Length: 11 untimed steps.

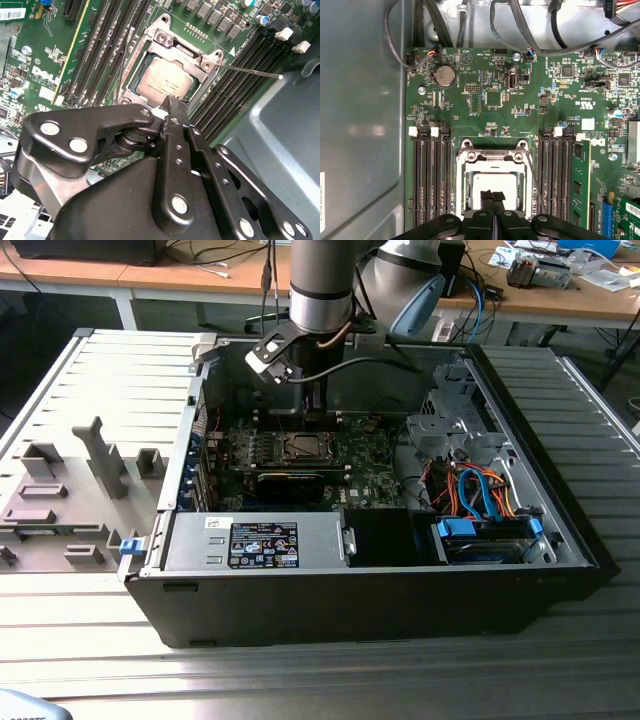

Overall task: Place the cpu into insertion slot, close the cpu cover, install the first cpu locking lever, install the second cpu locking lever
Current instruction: 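Close the cpu cover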

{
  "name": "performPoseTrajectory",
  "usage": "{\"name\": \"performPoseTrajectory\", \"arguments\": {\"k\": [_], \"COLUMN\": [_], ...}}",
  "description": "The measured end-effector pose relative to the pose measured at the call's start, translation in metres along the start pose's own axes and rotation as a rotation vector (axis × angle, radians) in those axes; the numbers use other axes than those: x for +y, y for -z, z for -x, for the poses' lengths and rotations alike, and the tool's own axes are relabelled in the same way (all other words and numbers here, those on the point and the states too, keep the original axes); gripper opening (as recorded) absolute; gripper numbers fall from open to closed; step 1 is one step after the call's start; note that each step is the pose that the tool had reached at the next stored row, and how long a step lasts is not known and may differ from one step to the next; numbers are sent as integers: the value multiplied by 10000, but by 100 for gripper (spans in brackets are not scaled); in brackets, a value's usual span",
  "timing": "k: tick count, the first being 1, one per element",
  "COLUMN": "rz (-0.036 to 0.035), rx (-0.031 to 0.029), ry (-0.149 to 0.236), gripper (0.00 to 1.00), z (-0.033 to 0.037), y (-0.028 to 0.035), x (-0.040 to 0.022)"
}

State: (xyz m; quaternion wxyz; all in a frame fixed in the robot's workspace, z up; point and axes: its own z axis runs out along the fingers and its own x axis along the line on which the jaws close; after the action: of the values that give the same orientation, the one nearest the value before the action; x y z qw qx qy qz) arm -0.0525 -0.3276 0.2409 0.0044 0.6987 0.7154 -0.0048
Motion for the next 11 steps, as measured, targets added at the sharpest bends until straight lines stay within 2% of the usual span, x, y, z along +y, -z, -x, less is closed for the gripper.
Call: {"name": "performPoseTrajectory", "arguments": {"k": [4,11], "rz": [0,0], "rx": [1,1], "ry": [0,1], "gripper": [11,11], "z": [1,1], "y": [53,60], "x": [0,0]}}
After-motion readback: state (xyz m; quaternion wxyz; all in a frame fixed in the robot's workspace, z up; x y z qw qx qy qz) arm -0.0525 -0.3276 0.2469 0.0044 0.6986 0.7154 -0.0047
